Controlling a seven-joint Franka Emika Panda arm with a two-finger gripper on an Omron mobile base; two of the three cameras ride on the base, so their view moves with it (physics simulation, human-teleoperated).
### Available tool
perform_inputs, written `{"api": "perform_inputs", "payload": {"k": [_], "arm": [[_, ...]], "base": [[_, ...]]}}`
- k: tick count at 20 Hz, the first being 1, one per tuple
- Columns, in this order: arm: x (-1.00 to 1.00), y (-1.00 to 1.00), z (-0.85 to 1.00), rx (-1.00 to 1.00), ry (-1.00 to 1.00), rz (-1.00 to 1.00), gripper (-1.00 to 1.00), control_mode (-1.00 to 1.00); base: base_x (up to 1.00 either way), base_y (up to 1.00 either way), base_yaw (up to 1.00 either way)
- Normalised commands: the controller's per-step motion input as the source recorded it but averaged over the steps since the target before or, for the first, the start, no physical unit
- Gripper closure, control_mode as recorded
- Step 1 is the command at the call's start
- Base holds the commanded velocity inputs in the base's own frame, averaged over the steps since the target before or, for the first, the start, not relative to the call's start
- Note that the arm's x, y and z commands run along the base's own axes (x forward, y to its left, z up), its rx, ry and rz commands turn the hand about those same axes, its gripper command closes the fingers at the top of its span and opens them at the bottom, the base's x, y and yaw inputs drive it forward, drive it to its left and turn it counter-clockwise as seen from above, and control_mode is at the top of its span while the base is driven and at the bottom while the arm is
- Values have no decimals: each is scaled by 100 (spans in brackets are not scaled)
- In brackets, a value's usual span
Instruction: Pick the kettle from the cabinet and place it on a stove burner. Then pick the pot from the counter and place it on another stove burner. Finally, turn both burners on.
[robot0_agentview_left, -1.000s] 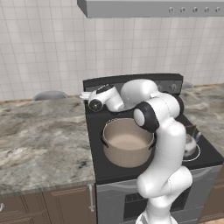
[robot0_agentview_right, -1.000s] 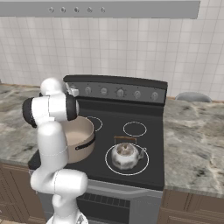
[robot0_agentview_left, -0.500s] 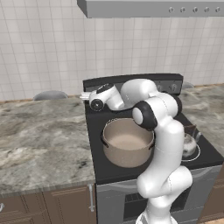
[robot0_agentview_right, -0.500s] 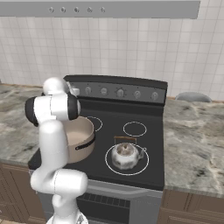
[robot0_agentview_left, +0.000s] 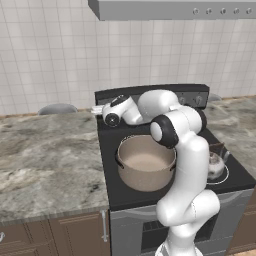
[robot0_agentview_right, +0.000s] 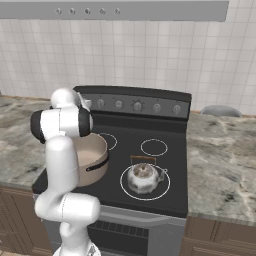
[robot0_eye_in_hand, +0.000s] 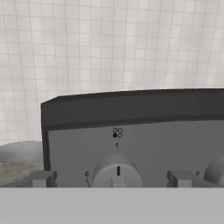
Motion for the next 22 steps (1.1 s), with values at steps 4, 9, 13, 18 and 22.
{"api": "perform_inputs", "payload": {"k": [4, 9, 13, 18, 22], "arm": [[5, -7, -18, 0, -3, 4, -100, -100], [0, -16, -33, 0, -4, 5, -100, -100], [0, -17, -26, 0, -3, 4, -100, -100], [5, -7, -15, 0, -1, 4, -100, -100], [11, -2, -16, 0, 0, 4, -100, -100]], "base": [[0, 0, 0], [0, 0, 0], [0, 0, 0], [0, 0, 0], [0, 0, 0]]}}
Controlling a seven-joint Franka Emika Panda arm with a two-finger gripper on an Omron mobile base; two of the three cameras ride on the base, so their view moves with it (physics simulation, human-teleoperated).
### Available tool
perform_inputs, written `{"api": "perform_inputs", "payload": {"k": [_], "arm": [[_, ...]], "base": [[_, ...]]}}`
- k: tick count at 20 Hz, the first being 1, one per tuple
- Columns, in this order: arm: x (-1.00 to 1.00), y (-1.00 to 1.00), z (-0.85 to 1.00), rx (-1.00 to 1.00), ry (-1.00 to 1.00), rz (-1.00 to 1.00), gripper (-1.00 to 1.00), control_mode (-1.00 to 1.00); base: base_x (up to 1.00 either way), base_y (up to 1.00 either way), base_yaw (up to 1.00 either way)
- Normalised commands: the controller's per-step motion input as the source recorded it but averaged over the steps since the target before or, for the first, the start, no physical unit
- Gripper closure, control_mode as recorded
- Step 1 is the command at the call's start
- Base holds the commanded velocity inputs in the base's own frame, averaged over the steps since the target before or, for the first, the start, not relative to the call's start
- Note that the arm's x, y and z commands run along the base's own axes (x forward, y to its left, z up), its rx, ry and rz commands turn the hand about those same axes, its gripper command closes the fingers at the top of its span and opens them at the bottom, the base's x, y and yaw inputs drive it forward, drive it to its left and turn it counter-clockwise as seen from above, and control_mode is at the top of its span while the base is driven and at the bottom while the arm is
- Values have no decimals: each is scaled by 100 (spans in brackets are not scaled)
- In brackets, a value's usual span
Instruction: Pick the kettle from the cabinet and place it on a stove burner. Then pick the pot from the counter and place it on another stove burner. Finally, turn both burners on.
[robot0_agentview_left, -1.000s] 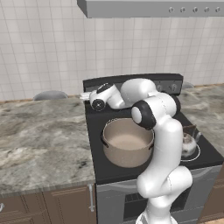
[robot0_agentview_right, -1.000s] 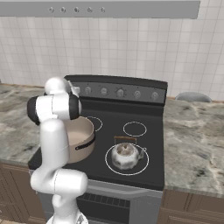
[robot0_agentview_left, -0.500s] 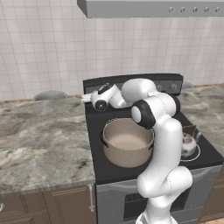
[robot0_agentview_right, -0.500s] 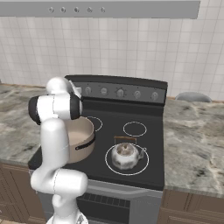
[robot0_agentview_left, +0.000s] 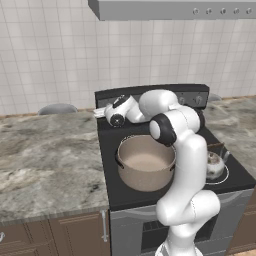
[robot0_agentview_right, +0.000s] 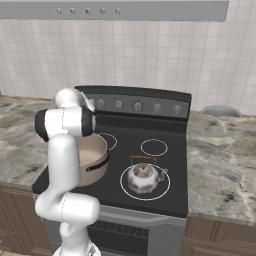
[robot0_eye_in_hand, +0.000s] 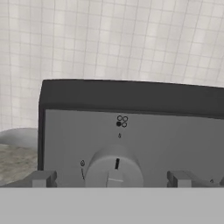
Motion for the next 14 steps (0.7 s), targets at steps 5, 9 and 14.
{"api": "perform_inputs", "payload": {"k": [5, 9, 14], "arm": [[10, -4, -18, 0, -1, 4, -100, -100], [8, -10, -9, 0, -2, 4, -100, -100], [4, -15, -1, 0, -1, 4, -100, -100]], "base": [[0, 0, 0], [0, 0, 0], [0, 0, 0]]}}
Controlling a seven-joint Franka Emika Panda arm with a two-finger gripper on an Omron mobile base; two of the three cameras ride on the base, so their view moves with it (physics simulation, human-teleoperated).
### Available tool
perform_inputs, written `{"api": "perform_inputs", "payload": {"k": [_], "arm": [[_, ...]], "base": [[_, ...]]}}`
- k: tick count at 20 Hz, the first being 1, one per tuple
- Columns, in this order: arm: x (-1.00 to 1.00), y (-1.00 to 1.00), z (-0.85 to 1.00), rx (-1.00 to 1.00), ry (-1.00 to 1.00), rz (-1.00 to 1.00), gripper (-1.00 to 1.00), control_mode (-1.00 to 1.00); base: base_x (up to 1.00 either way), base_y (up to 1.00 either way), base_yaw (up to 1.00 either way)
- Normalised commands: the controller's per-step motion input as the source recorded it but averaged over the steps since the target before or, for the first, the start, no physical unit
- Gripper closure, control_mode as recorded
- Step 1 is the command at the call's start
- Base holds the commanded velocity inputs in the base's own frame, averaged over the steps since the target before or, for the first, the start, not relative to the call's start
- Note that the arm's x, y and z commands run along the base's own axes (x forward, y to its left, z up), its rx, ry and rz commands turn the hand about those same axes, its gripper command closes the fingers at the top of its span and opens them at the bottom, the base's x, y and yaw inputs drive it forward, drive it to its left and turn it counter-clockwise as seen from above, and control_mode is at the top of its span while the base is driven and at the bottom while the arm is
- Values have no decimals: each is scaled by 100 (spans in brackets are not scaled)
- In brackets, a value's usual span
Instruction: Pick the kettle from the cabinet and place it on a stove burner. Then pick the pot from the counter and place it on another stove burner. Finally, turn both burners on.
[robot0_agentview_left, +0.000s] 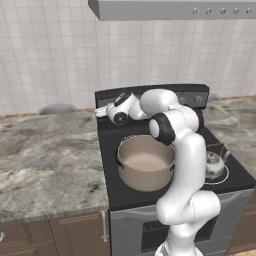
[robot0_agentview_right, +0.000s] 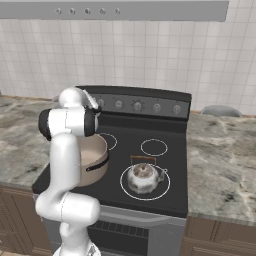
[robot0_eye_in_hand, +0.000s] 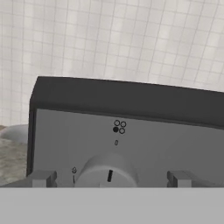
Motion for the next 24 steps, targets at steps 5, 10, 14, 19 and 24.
{"api": "perform_inputs", "payload": {"k": [5, 10, 14, 19, 24], "arm": [[4, -2, -8, 0, 0, 4, -100, -100], [1, 0, -18, 0, 0, 4, -100, -100], [2, 0, -16, 0, 0, 2, 100, -100], [9, 0, -12, 0, 0, 1, 100, -100], [10, 0, -6, 0, 0, 0, 100, -100]], "base": [[0, 0, 0], [0, 0, 0], [0, 0, 0], [0, 0, 0], [0, 0, 0]]}}
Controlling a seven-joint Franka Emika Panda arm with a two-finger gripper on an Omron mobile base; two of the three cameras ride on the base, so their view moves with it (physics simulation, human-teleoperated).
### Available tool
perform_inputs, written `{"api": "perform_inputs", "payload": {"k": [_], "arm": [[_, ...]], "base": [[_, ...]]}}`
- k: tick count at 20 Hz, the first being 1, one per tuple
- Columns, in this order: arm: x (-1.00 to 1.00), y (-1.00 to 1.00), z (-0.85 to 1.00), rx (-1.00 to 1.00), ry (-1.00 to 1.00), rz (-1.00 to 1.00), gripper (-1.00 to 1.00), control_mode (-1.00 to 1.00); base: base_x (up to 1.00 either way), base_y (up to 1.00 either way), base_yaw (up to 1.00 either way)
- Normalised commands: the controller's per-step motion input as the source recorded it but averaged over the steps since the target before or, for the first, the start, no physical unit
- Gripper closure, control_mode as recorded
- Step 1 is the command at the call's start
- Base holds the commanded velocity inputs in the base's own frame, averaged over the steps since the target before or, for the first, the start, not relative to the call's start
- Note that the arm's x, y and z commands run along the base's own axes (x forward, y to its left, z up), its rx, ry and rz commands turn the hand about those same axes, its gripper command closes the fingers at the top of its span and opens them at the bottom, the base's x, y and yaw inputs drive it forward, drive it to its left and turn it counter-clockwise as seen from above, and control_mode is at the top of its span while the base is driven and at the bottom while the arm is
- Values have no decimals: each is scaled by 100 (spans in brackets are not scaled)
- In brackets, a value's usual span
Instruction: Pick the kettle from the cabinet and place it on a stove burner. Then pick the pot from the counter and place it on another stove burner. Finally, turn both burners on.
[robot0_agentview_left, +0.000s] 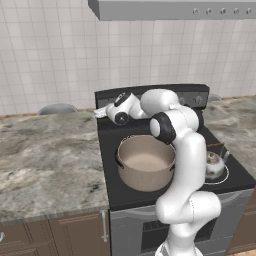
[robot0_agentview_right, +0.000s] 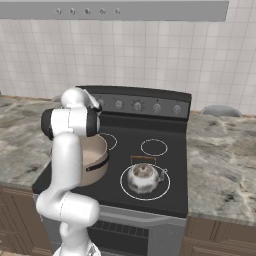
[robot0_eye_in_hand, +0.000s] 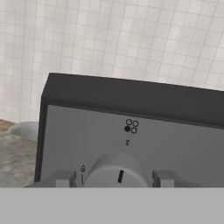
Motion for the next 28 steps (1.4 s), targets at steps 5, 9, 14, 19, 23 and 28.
{"api": "perform_inputs", "payload": {"k": [5, 9, 14, 19, 23, 28], "arm": [[2, 0, -2, 0, 0, 1, 100, -100], [0, 0, -1, 0, 0, 1, 100, -100], [0, 0, 0, 0, 0, 1, 100, -100], [0, 0, 0, 0, 0, 0, 100, -100], [0, 0, 0, -1, 0, 0, 100, -100], [0, 0, 0, -5, 1, 0, 100, -100]], "base": [[0, 0, 0], [0, 0, 0], [0, 0, 0], [0, 0, 0], [0, 0, 0], [0, 0, 0]]}}
